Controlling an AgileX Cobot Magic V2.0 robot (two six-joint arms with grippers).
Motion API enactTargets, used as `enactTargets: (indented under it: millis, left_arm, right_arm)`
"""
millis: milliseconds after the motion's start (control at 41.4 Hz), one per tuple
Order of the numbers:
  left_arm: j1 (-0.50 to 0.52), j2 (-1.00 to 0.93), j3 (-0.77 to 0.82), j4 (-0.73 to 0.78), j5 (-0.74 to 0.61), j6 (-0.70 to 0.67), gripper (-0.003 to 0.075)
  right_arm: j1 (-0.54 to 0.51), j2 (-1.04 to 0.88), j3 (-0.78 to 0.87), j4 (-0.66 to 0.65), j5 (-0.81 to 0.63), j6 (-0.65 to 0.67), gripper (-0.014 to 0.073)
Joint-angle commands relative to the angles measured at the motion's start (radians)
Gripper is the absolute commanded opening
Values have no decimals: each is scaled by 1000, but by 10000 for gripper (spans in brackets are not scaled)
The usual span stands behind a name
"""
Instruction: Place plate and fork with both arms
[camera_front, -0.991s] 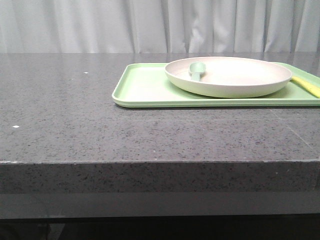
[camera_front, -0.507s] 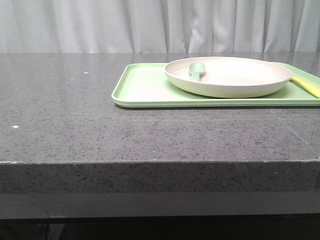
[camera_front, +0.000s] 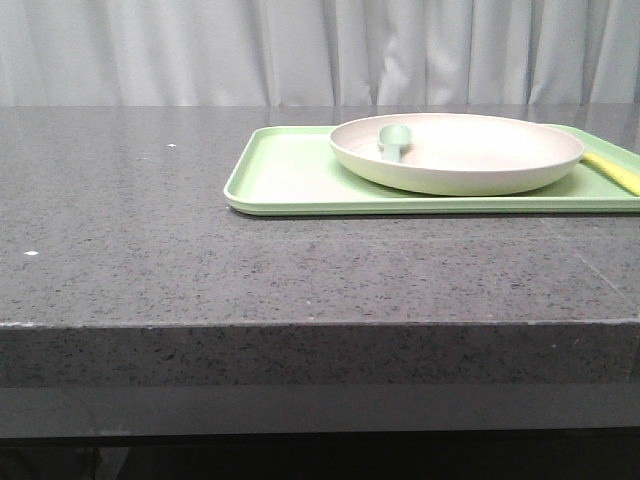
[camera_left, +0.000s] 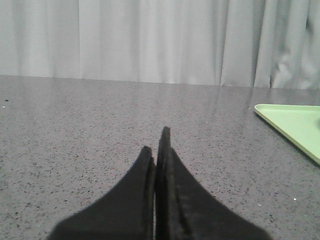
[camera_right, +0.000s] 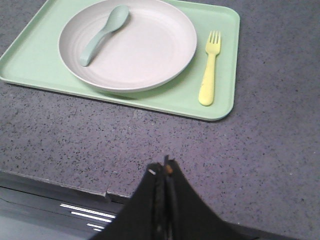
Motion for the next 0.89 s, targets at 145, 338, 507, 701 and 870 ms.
enactTargets:
  millis: [145, 338, 507, 701, 870]
  left_arm:
    - [26, -25, 2, 2, -90, -6, -18]
    - [29, -23, 2, 2, -90, -6, -18]
    - [29, -23, 2, 2, -90, -6, -18]
    - [29, -23, 2, 2, -90, -6, -18]
    - [29, -23, 2, 2, -90, -6, -18]
  right_arm:
    - [0, 3, -23, 0, -74, -11, -67]
    - [0, 3, -23, 0, -74, -11, -67]
    - [0, 3, -23, 0, -74, -11, -67]
    - [0, 3, -23, 0, -74, -11, -67]
    - [2, -29, 6, -64, -128, -28, -67]
